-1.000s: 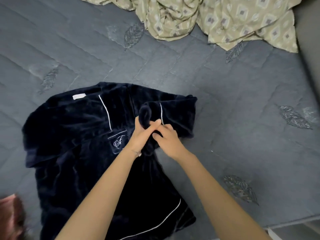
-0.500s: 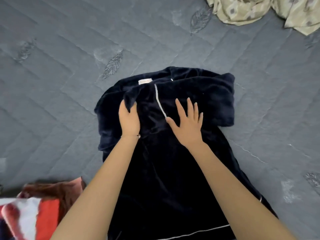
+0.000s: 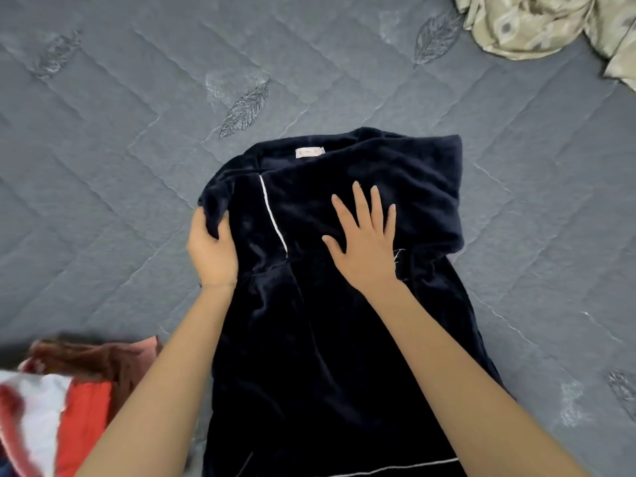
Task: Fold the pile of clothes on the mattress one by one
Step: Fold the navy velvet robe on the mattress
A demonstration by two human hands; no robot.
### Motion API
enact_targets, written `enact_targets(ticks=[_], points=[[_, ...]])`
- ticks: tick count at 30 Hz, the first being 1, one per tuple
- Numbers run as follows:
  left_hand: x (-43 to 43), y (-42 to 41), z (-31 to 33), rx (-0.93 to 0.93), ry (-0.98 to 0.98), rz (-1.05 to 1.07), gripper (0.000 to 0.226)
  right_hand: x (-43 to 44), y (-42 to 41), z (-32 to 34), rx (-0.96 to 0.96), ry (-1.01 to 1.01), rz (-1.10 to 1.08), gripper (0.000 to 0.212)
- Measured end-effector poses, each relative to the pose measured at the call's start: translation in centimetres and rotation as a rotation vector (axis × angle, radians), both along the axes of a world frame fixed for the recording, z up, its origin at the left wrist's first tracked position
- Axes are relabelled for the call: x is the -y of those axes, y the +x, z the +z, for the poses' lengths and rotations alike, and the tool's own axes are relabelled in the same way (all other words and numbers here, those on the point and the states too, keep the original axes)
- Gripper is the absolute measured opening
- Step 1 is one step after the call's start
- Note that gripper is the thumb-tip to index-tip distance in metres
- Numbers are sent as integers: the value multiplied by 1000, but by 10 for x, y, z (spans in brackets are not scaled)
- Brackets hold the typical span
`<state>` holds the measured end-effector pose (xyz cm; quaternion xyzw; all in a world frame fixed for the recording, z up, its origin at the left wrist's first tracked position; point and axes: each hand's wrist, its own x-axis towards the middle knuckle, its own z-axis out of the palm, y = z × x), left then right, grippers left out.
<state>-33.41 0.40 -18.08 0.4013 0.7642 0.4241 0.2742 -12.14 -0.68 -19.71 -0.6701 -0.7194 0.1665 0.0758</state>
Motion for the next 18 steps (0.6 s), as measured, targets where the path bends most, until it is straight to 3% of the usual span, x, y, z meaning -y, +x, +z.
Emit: enact_targets(ticks=[3, 7, 13, 15, 18], points=[[0, 10, 5, -11, 35, -118, 20, -7, 0, 5, 16, 15, 34, 63], [2, 20, 5, -9, -69, -63, 20, -19, -4, 11, 19, 20, 116, 59], [8, 31, 6, 192, -185, -285, 27, -41, -8, 21, -55, -36, 142, 54], [11, 43, 8, 266, -231, -342, 28, -45, -12, 22, -212, -115, 124, 48], [11, 65, 17, 428, -231, -352, 30, -41, -15, 32, -611, -272, -132, 43]])
